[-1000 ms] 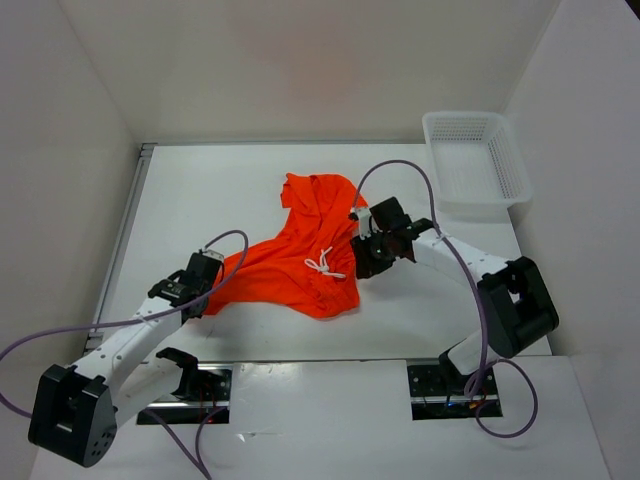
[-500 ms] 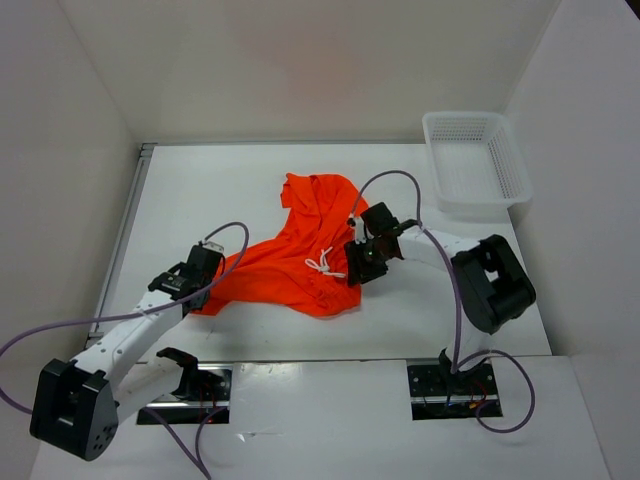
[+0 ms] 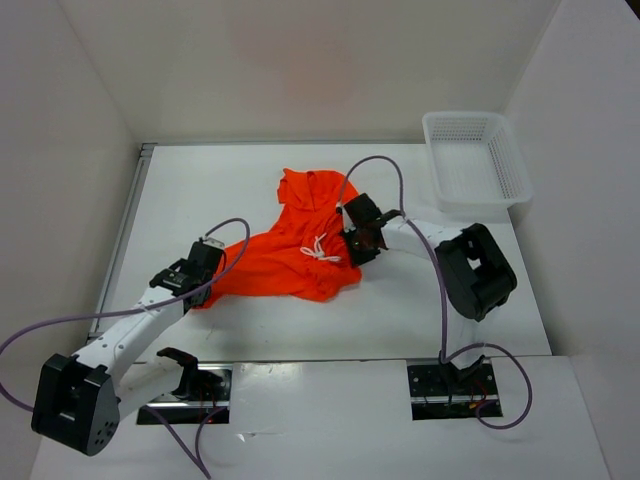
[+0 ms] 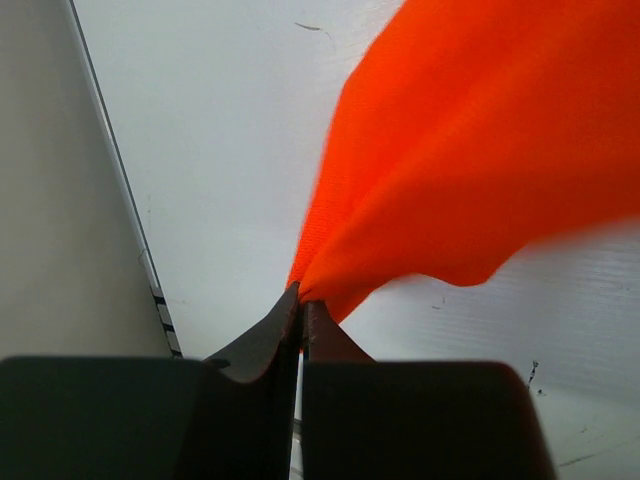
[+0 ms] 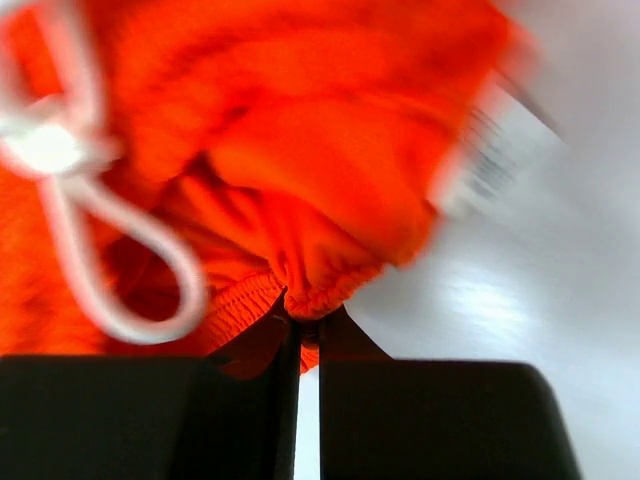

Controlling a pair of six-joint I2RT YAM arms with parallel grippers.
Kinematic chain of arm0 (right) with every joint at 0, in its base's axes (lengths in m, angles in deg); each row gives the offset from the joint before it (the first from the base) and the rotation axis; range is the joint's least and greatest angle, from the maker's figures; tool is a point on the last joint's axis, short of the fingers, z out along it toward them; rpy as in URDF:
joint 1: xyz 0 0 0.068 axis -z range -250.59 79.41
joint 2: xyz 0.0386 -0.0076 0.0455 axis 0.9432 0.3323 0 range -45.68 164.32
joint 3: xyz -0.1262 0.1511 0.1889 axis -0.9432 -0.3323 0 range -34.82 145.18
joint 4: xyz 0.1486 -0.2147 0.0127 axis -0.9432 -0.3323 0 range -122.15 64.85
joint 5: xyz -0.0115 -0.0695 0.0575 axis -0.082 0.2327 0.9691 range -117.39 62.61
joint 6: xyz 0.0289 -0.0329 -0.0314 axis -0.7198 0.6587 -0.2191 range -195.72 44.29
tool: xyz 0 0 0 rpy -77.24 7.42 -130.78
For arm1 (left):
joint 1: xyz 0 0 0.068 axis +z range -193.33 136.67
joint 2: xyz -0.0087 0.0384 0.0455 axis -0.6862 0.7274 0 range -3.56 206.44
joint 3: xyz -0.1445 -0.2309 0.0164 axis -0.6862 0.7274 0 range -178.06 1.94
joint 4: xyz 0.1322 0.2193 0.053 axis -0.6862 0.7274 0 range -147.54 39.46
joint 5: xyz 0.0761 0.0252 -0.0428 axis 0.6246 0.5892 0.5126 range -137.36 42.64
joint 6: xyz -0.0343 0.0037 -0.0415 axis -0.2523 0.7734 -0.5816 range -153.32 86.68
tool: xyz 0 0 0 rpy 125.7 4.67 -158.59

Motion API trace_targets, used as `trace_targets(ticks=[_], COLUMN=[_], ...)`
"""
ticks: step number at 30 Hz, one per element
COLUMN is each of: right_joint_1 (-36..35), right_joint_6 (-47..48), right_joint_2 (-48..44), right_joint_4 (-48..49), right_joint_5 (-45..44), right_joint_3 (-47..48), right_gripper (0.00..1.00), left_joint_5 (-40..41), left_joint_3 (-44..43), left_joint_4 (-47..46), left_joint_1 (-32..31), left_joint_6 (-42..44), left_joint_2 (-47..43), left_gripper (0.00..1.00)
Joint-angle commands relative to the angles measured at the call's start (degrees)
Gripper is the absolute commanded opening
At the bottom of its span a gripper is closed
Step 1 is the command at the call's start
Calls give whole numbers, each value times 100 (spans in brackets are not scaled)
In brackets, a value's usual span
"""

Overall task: Fold and stack the shorts
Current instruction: Flatten the shorts out

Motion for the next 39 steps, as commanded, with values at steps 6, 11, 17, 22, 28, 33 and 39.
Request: trace_targets(ticks=[6,11,17,22,28,33,39], right_joint_1=[461,-1083,-1518,-151,1426,1673,1673], right_joint_6=[3854,4313,3777,2403,845,-607,-882], right_joint_2=[-581,-607,-1196,-1338,-1276,-977,-160], right_joint_4=[108,-103,-1070,-1466,-1159,-264,142], right_joint_5=[-2989,-2965,-1330,1354,3020,3311,2450], right_joint_3=[-73,-363,355,1401,298,-539,103], right_gripper=[0,18,60,61,42,26,15], left_joint_5=[-66,-347,-400,-453,-400,-347,-233], left_joint_3=[-295,-479,-463,-401,-401,-453,-611], left_joint_4=[-222,-82,24,24,24,-29,-81], left_joint_1=[-69,-131,-184,-184,-184,-184,-184], left_joint_6=[16,16,16,16,16,16,16], left_joint_2=[80,133,81,80,185,361,537], left_gripper=[0,0,0,0,0,0,0])
